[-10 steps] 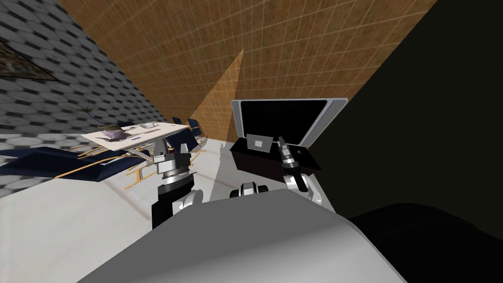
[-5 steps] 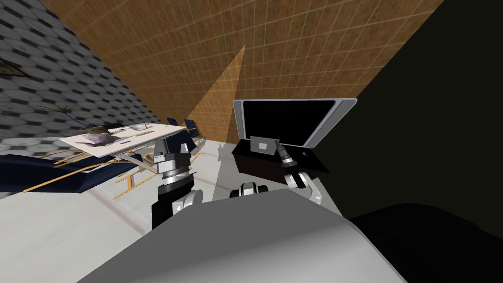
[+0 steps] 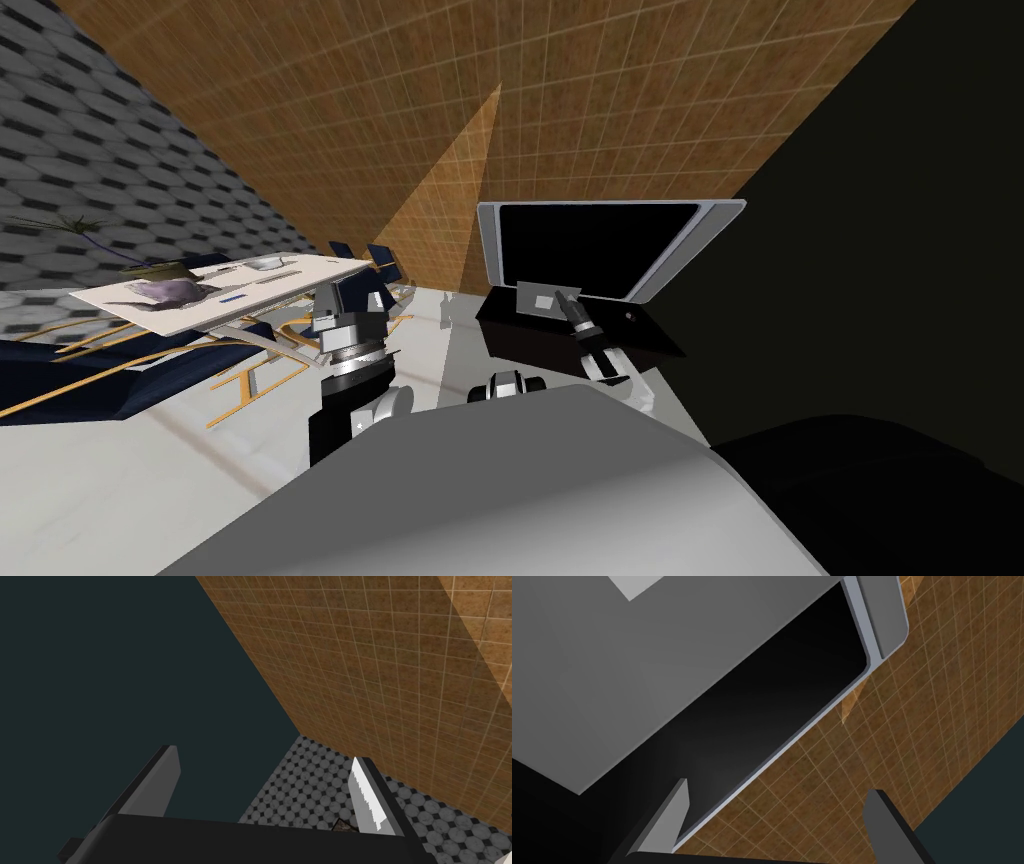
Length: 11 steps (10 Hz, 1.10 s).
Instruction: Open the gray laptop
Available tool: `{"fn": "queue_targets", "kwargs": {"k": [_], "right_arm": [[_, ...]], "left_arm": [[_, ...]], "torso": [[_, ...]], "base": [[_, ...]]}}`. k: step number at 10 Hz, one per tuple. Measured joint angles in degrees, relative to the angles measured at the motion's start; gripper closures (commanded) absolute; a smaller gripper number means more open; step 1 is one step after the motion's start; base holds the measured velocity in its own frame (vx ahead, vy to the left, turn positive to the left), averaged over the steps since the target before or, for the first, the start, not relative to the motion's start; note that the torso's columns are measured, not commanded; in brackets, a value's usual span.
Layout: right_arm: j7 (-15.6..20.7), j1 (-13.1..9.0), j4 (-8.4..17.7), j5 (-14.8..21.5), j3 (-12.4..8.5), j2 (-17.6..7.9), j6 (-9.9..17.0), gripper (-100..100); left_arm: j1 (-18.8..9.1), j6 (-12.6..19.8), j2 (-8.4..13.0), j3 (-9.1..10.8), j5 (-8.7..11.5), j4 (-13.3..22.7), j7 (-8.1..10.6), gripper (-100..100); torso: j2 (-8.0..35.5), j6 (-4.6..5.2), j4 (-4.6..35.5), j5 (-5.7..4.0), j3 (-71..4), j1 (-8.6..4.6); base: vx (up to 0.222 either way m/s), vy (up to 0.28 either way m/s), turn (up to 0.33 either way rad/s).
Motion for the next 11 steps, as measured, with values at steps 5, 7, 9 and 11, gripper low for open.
{"fn": "queue_targets", "kwargs": {"k": [5, 7, 9, 11], "right_arm": [[5.6, -1.7, 3.7, 7.5, -0.7, -1.9, 4.7, -100], [8.2, -2.7, 6.0, 10.9, -1.6, -3.0, 6.3, -100], [10.1, -3.4, 7.2, 13.7, -2.0, -4.2, 8.1, -100], [12.8, -4.2, 9.0, 16.6, -2.5, -4.5, 9.4, -100]], "left_arm": [[0.0, 0.0, 0.0, 0.0, 0.0, 0.0, 0.0, 0], [0.0, 0.0, 0.0, 0.0, 0.0, 0.0, 0.0, 0], [0.0, 0.0, 0.0, 0.0, 0.0, 0.0, 0.0, 0], [0.0, 0.0, 0.0, 0.0, 0.0, 0.0, 0.0, 0]], "torso": [[-0.1, 0.0, 0.0, 0.05, -0.1, 0.16], [-0.1, 0.0, 0.0, 0.01, -0.1, 0.09], [-0.1, -0.1, -0.1, -0.04, -0.1, 0.02], [-0.3, -0.11, -0.1, -0.04, -0.2, 0.01]], "base": [[0.109, 0.128, -0.054], [0.113, 0.143, -0.056], [0.076, 0.148, -0.05], [0.05, 0.135, -0.015]]}}
